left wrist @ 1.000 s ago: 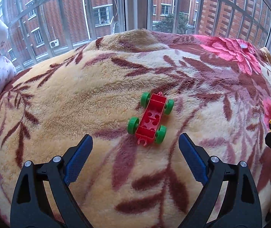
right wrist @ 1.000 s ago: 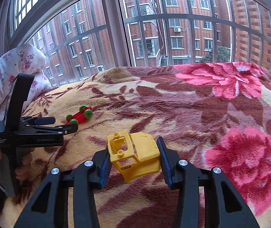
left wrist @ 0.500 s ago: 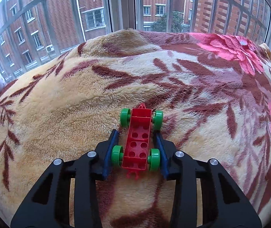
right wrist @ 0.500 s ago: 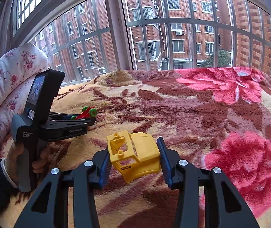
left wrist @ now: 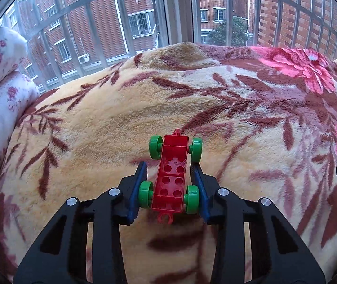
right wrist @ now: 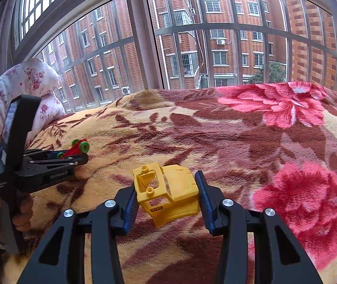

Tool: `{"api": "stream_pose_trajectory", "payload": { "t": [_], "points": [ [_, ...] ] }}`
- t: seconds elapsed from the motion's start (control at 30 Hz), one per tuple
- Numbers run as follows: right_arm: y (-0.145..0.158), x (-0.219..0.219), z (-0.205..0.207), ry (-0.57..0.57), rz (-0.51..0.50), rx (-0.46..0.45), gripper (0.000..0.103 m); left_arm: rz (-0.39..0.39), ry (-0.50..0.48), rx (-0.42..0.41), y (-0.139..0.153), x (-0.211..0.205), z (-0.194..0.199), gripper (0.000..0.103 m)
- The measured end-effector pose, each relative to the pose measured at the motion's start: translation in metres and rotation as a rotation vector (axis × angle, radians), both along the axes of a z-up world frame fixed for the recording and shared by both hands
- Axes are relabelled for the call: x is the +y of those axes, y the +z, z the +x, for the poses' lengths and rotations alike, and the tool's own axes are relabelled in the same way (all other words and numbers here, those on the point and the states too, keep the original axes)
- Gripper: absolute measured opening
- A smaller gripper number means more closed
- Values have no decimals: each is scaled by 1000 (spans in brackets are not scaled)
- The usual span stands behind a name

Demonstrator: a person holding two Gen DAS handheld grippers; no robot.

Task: Collect trash
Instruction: 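Carry both toys down to orange bin and open both tools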

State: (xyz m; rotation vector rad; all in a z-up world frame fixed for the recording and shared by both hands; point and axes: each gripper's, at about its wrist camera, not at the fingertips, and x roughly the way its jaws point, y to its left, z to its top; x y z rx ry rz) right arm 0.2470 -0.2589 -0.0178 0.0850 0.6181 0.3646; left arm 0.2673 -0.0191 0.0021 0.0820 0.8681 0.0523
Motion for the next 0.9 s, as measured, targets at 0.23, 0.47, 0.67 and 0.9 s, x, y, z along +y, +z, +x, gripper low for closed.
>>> {"api": "stream_pose_trajectory", "payload": {
  "t": [0.23, 0.47, 0.67, 0.9],
  "points": [
    [3, 7, -11, -22, -33, -9, 44, 17, 50, -20, 22, 19, -56, 38],
    [17, 24, -68, 31, -27, -17, 44, -8, 47, -39, 35, 23, -107, 38],
    [33, 36, -126, 91, -11, -19, 44, 0, 23, -62, 41, 16, -149, 38],
    [45, 49, -202, 173, -64, -57, 45, -13, -5, -69, 41, 15, -202, 38]
  ]
}}
